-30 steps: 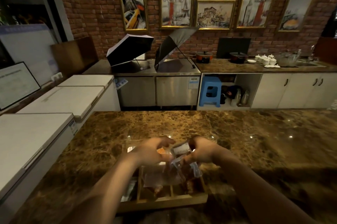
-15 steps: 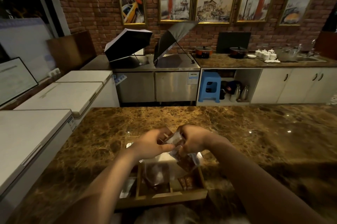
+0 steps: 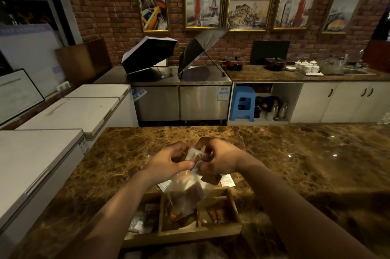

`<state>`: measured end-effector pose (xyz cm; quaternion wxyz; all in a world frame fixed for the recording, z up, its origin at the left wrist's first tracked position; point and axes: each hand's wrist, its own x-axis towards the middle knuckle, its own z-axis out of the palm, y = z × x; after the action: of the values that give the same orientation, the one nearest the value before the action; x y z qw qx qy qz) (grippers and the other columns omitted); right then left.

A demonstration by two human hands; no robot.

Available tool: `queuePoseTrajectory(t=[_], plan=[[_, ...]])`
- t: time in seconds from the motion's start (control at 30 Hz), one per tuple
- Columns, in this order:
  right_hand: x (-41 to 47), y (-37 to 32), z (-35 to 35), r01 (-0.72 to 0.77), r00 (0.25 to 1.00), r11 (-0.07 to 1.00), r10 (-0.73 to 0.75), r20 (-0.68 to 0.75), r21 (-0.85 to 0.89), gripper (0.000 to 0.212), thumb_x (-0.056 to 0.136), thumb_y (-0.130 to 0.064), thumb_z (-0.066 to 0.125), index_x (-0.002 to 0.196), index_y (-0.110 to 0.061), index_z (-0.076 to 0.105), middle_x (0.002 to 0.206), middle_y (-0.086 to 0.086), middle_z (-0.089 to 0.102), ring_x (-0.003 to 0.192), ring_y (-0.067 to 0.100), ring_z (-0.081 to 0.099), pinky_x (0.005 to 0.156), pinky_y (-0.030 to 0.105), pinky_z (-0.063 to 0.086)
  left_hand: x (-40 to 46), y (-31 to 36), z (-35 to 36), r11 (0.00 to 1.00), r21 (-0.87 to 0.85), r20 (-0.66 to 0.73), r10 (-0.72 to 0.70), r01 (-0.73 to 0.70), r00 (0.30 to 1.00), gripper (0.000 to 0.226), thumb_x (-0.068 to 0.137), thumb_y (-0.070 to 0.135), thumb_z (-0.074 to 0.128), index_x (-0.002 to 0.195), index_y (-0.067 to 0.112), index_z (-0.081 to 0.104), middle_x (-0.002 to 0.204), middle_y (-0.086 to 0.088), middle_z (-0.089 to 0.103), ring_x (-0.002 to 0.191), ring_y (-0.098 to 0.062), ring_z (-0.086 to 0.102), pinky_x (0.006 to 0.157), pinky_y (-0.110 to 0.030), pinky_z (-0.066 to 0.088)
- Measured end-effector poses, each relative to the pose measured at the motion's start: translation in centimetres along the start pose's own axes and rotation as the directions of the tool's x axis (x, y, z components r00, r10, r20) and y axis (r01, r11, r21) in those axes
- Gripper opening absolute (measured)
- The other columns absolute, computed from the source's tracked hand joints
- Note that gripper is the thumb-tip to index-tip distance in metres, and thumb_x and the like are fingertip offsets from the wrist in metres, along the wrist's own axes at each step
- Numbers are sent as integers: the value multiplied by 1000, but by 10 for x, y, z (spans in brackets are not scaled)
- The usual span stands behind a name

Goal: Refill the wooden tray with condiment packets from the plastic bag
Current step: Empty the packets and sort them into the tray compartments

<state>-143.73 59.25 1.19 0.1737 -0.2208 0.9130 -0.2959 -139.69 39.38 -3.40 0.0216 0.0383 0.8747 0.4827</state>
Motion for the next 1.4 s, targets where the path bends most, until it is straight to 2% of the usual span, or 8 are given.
queuePoseTrajectory(t=[0.17,0.33,0.57,0.73,0.97,1.17,1.27,1.4], plan=[[-3,0,6,1,1000,1000,-1,8,2,45,82,-15,80,110,-31,49,96,-9,59,96,16,63,83,32,59,-2,1,-1,997,82,11,-13,12,1000,29,84,30,78,109,32,64,102,12,73,92,2,67,85,-25,55],[0,-2,5,-13,1000,1000,13,-7,-13,54,80,-17,81,124,-22,52,101,-7,58,93,11,59,76,27,53,0,7,-4,993,80,1,82,-82,997,40,76,31,81,109,41,61,103,7,74,94,-10,72,86,-45,60],[-3,7,8,29,999,996,-26,-46,85,57,79,-21,84,125,-27,52,108,-5,60,90,10,61,66,20,51,0,10,1,983,133,-13,132,-129,991,22,79,37,81,95,37,65,92,8,74,83,-13,72,76,-52,60],[-11,25,5,3,999,984,3,-38,176,57,70,-21,92,116,-26,59,108,-4,65,93,14,67,72,29,60,-1,3,-1,986,96,-40,138,-134,990,27,76,44,76,98,35,63,91,3,75,84,-22,73,75,-57,59],[-16,43,9,-27,997,966,43,-57,259,33,84,1,77,105,-19,60,96,8,72,73,14,72,68,39,63,1,4,11,989,94,-55,122,-117,991,21,83,36,77,98,36,62,92,5,74,84,-16,73,76,-53,60],[-25,47,-2,29,998,968,-16,-55,247,41,76,-19,88,109,-21,62,106,2,69,89,19,72,67,31,64,4,14,15,977,123,-67,182,-173,981,20,83,34,78,94,36,61,86,2,73,76,-19,70,71,-55,58],[-24,51,-8,104,985,957,-62,-159,272,47,78,-31,86,117,-15,66,104,4,73,87,20,74,67,39,65,8,24,19,969,115,-75,229,-220,971,22,82,35,79,93,37,60,89,2,74,78,-20,72,69,-56,59],[-26,59,-17,139,971,961,-85,-224,239,35,82,-30,83,111,-14,70,97,4,76,81,21,75,68,44,65,13,34,28,959,116,-92,271,-260,958,26,78,42,80,94,37,60,94,8,74,82,-14,73,70,-53,61]])
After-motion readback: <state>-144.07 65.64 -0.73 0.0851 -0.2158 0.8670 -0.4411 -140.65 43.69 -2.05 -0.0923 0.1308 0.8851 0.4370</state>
